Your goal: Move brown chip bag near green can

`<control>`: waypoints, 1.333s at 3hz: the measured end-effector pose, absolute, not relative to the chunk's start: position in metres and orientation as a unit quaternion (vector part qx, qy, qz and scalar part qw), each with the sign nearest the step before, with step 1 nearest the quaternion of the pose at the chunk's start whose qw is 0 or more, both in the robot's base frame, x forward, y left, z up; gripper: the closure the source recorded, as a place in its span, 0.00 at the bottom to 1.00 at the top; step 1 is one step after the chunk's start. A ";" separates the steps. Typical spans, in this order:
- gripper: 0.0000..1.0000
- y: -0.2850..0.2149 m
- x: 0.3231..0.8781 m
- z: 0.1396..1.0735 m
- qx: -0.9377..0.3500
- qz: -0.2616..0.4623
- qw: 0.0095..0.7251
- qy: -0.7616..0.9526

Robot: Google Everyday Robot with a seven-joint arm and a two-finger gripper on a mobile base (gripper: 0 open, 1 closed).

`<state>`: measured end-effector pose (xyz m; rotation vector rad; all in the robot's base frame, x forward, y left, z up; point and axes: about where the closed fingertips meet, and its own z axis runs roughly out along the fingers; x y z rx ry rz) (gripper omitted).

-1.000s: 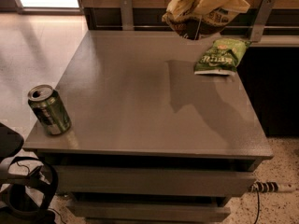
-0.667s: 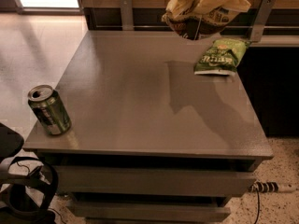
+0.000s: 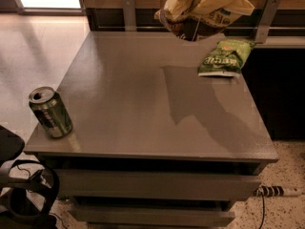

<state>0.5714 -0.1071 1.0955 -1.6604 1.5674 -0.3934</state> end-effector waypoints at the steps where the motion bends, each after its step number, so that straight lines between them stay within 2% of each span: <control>1: 1.00 -0.099 0.527 1.104 -0.660 -0.156 0.428 0.597; 2: 1.00 -0.090 0.497 1.103 -0.664 -0.149 0.443 0.584; 3: 1.00 -0.069 0.464 1.078 -0.695 -0.110 0.451 0.549; 4: 1.00 -0.051 0.454 1.051 -0.716 -0.068 0.454 0.527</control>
Offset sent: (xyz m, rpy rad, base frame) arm -0.1020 0.0187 -0.0106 0.0779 -0.0617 0.1021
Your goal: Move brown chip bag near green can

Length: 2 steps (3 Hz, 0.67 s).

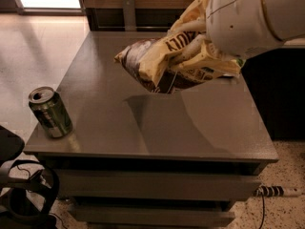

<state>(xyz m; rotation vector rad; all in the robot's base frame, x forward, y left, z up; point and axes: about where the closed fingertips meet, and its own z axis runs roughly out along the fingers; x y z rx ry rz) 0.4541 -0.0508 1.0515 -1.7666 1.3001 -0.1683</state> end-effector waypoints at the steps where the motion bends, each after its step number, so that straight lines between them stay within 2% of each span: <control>1: 1.00 -0.030 0.447 1.027 -0.746 -0.021 0.444 0.496; 2: 0.83 -0.027 0.444 1.030 -0.750 -0.022 0.444 0.490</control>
Offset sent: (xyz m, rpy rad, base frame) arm -0.0063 0.0196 -0.0224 0.0039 0.0492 0.1096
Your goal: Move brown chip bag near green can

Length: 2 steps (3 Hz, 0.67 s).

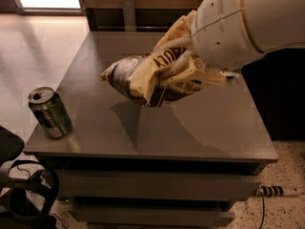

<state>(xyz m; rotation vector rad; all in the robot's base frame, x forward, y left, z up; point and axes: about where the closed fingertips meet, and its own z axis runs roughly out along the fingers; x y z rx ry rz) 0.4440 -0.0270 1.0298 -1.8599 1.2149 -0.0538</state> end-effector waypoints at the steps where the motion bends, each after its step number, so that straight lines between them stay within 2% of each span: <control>1: 0.53 -0.023 0.440 1.037 -0.752 -0.026 0.446 0.484; 2: 0.20 -0.018 0.436 1.044 -0.754 -0.032 0.448 0.479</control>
Offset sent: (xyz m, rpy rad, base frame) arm -0.0023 0.0027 0.0040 -0.0021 -0.0084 0.0040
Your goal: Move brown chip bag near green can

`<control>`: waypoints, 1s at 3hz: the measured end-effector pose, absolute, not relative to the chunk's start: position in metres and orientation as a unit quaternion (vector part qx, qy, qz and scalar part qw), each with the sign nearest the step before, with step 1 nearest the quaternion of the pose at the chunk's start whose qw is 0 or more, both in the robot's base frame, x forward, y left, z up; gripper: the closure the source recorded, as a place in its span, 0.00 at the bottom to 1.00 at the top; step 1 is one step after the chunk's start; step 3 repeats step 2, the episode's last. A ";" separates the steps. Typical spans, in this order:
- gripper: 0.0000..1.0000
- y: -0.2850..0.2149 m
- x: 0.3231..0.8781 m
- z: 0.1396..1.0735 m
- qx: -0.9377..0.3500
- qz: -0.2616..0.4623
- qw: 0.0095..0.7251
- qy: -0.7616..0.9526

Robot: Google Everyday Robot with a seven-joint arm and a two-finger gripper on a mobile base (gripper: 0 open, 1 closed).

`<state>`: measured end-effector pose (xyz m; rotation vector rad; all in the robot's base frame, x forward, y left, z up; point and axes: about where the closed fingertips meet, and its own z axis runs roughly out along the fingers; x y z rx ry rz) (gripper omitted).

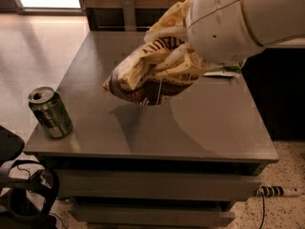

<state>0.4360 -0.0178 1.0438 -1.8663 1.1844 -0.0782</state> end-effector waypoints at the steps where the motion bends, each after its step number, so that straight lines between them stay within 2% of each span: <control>1: 0.00 -0.012 0.430 1.053 -0.757 -0.038 0.452 0.471; 3: 0.00 -0.012 0.430 1.053 -0.757 -0.038 0.452 0.471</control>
Offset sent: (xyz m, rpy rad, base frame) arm -0.0029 0.0032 0.0049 -0.0023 -0.0103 0.0042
